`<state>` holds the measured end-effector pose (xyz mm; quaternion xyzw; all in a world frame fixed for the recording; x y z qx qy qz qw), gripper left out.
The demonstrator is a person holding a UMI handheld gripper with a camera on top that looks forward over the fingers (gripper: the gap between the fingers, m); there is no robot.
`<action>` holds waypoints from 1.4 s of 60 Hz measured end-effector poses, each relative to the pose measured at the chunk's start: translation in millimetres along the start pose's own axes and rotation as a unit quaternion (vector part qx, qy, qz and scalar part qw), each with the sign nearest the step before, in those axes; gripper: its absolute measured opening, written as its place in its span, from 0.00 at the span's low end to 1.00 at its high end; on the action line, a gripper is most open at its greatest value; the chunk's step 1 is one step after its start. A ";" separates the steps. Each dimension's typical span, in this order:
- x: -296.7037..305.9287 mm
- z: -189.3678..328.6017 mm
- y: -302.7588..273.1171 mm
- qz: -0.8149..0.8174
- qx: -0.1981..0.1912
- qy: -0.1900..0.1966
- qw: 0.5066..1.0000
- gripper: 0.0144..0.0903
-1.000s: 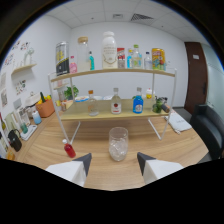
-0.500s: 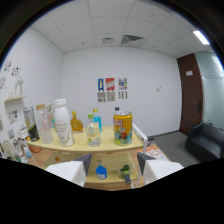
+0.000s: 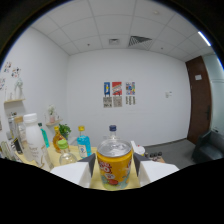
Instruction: Make me a cup of Vodka Sunrise.
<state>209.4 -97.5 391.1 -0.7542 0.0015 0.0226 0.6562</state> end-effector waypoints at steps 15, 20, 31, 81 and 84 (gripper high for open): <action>2.0 0.3 -1.1 -0.004 0.003 0.013 1.000 0.51; 1.0 -0.8 -0.9 -0.001 -0.002 0.014 1.000 0.50; 1.5 -18.9 -9.1 0.012 0.002 0.025 1.000 0.49; -79.9 -86.2 225.8 -0.002 -0.130 0.051 0.990 0.49; -80.6 -85.2 227.2 -0.049 -0.132 0.053 0.989 0.49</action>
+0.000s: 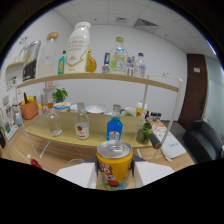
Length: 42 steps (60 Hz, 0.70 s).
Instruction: Make me a cup of Vodka Sunrise.
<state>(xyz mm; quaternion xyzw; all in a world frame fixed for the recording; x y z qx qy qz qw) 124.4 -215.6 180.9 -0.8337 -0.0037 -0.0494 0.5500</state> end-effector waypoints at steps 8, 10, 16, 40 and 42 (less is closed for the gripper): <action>-1.8 3.7 -8.8 -0.148 0.011 0.023 0.989 0.48; -2.2 4.8 -11.3 -0.189 0.013 0.030 0.981 0.48; -5.3 7.0 -20.6 -0.307 0.024 0.048 0.950 0.48; -31.7 11.5 -24.3 -0.713 0.042 0.075 0.696 0.48; -32.6 13.3 -25.3 -0.732 0.044 0.079 0.675 0.48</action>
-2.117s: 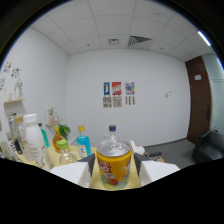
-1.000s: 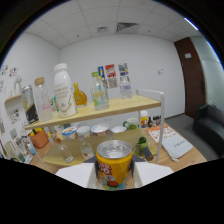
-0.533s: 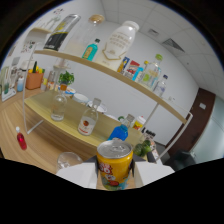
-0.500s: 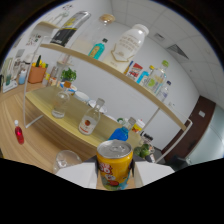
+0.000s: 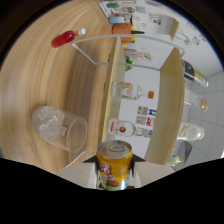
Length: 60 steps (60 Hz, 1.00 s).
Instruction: Make me a cup of Vodka Sunrise.
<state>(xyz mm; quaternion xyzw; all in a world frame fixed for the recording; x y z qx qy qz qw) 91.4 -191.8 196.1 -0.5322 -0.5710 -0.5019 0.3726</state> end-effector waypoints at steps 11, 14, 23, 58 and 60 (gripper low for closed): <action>1.9 1.8 -8.2 -0.120 -0.003 0.017 0.993 0.48; -0.4 1.7 -11.0 -0.142 0.001 0.014 0.990 0.48; -3.7 0.5 -15.4 -0.156 0.013 0.010 0.988 0.48; 119.1 -71.5 71.4 0.616 0.113 0.053 0.778 0.49; 115.3 -71.5 85.4 0.643 0.109 0.053 0.756 0.49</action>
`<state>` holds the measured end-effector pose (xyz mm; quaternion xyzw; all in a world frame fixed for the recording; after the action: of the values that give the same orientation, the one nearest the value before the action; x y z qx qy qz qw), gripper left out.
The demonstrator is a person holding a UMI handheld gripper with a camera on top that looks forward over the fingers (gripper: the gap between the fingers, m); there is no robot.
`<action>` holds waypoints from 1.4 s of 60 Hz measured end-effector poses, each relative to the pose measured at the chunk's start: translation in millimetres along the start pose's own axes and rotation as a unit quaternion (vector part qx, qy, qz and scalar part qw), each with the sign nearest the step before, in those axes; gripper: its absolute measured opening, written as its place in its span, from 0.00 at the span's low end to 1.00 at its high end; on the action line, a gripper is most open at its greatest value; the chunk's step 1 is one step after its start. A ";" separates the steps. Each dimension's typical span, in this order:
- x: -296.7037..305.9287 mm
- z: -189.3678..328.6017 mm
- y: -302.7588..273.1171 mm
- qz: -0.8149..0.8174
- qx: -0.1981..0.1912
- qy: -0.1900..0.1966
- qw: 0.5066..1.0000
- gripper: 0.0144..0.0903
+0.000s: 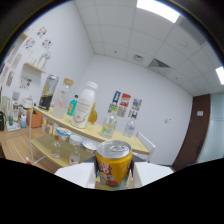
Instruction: Make me a cup of Vodka Sunrise.
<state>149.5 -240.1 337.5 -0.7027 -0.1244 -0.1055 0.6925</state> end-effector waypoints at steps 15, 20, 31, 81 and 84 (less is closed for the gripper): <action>58.6 7.8 111.9 0.182 -0.048 0.014 0.982 0.49; 62.6 14.7 162.5 0.194 -0.082 0.014 0.977 0.49; 51.9 29.4 244.1 0.226 -0.142 0.003 0.964 0.49; 20.4 21.1 316.5 0.185 -0.221 -0.001 0.958 0.51; 21.9 19.9 317.3 0.179 -0.224 0.003 0.958 0.52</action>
<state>271.6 -222.7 43.7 -0.8500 0.0326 -0.0072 0.5258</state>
